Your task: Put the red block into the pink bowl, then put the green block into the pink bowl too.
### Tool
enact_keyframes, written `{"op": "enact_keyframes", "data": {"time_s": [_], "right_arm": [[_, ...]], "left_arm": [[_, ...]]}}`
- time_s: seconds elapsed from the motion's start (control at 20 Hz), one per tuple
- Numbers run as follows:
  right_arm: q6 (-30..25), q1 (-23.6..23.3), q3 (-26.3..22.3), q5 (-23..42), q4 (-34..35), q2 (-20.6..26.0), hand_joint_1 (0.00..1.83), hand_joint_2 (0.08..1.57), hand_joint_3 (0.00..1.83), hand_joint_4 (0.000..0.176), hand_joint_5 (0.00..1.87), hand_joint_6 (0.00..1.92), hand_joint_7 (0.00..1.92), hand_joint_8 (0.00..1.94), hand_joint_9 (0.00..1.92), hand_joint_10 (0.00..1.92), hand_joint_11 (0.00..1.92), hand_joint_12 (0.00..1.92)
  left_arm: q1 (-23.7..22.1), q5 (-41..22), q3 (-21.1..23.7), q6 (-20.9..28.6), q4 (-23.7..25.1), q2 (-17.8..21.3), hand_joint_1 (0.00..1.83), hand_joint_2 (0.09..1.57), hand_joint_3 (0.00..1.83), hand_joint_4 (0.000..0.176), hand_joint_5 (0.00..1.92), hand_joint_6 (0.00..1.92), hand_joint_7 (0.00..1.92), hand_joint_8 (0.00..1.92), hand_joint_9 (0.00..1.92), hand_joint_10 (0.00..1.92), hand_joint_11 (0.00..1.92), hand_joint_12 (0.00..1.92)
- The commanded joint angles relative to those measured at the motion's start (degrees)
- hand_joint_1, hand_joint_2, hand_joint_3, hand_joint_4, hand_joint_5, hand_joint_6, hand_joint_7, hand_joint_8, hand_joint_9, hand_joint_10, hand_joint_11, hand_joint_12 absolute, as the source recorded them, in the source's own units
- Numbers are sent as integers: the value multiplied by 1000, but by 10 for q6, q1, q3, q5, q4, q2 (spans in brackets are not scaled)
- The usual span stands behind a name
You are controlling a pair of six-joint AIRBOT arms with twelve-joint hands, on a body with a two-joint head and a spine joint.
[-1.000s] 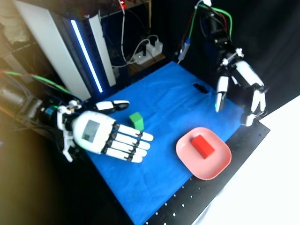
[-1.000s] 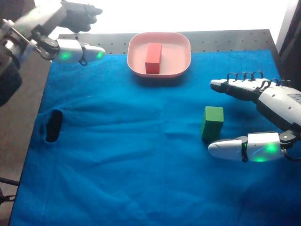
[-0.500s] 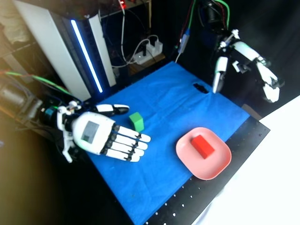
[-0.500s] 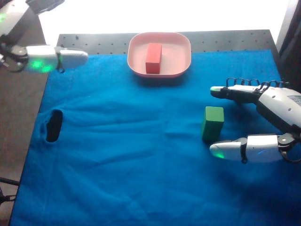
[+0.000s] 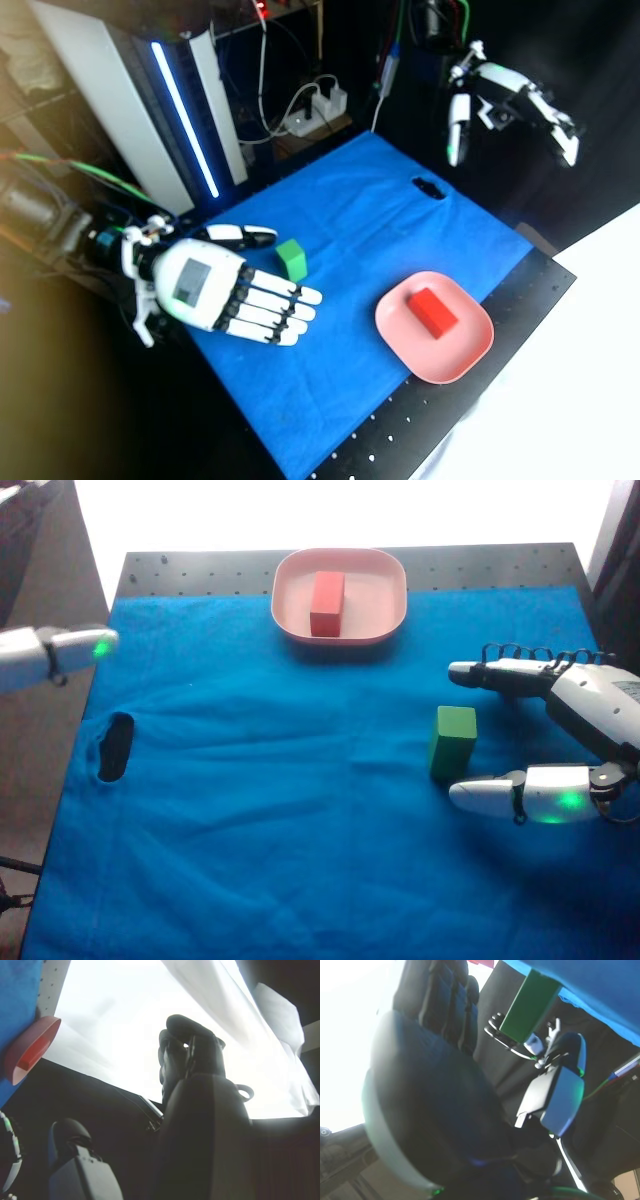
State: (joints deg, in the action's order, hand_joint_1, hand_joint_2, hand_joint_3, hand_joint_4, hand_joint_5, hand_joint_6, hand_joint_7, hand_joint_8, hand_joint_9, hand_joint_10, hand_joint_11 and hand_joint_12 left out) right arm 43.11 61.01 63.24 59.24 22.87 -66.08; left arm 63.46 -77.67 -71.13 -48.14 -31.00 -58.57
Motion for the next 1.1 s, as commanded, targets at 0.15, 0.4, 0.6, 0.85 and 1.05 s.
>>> {"op": "enact_keyframes", "data": {"time_s": [0.15,0.4,0.6,0.85,1.05], "right_arm": [[-11,-1,3,39,-2,-8,764,819,1,0,529,2,565,2,589,3,498,518],[-11,-1,3,39,-2,-11,822,821,0,0,606,2,632,3,675,4,413,940],[-11,-1,6,39,-2,-13,904,821,1,0,703,6,794,18,836,59,374,1358],[-11,-2,8,39,-2,-16,1037,870,1,0,1020,17,1112,36,814,55,65,1432],[-11,-2,11,39,-3,-20,1056,877,0,0,1139,2,1285,10,566,749,0,1565]], "left_arm": [[64,-166,34,-4,-64,16,860,819,5,73,264,0,372,0,370,6,11,802],[98,-188,48,-1,-94,16,849,809,0,46,269,0,384,3,389,5,0,862],[113,-201,57,-2,-103,13,852,807,0,64,280,1,404,2,420,7,0,941],[125,-200,61,-1,-109,9,852,793,0,66,267,1,411,2,420,0,0,932],[137,-201,65,-1,-120,3,854,768,0,74,287,0,439,0,440,1,34,909]]}}
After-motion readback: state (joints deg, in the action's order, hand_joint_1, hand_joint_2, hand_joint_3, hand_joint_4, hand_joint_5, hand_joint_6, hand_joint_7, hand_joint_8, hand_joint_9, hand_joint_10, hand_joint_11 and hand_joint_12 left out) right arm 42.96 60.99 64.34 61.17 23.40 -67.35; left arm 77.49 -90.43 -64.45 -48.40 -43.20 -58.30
